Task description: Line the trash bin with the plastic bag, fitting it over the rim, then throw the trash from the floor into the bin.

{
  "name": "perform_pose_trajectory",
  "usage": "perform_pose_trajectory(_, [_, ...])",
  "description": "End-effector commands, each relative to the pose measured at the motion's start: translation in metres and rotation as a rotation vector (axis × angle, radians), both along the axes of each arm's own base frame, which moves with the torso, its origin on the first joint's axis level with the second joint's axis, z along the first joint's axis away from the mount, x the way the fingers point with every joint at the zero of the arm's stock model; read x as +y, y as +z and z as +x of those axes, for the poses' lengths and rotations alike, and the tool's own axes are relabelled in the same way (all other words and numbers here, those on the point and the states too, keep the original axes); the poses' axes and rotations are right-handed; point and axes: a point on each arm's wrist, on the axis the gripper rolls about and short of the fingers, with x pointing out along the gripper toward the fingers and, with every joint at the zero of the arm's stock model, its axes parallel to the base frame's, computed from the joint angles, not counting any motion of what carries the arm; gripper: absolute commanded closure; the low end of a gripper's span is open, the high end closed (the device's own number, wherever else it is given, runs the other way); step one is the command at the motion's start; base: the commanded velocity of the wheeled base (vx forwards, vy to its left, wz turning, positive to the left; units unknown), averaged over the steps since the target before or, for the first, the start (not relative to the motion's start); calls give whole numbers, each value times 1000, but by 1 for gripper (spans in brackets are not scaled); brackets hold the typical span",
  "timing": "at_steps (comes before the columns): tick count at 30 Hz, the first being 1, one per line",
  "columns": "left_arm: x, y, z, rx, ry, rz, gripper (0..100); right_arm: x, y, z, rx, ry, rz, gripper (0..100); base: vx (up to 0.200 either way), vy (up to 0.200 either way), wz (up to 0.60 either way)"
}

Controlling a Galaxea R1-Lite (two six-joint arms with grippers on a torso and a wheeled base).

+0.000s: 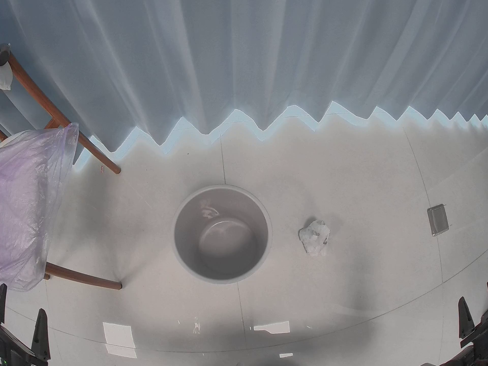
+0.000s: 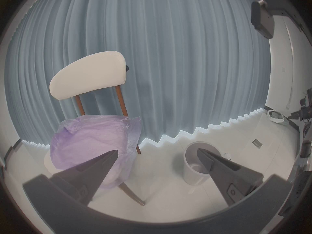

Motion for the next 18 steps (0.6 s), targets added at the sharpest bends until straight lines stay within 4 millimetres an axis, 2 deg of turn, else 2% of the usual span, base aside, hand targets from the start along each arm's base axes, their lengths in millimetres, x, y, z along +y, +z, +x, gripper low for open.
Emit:
perform_pose_trajectory(1, [0,27,16,131,24,42,0,0,-5,0,2,0,0,0,0,0,0])
perform_pose_trajectory(6, [2,63,47,246,74,84,0,0,-5,0,2,0,1,0,0,0,0])
perform_pose_trajectory(7, [2,64,48,250,74,84,0,0,-5,0,0,0,1,0,0,0,0])
perform_pose_trajectory(8, [2,72,65,313,79,94,0,0,-5,0,2,0,1,0,0,0,0])
perform_pose_trajectory(10, [3,79,77,352,93,96,0,0,-5,0,0,0,1,0,0,0,0])
perform_pose_trajectory(11, [4,83,91,398,112,107,0,0,-5,0,0,0,1,0,0,0,0])
perform_pose_trajectory(18, [25,84,124,557,294,310,0,0,-5,0,0,0,1,0,0,0,0])
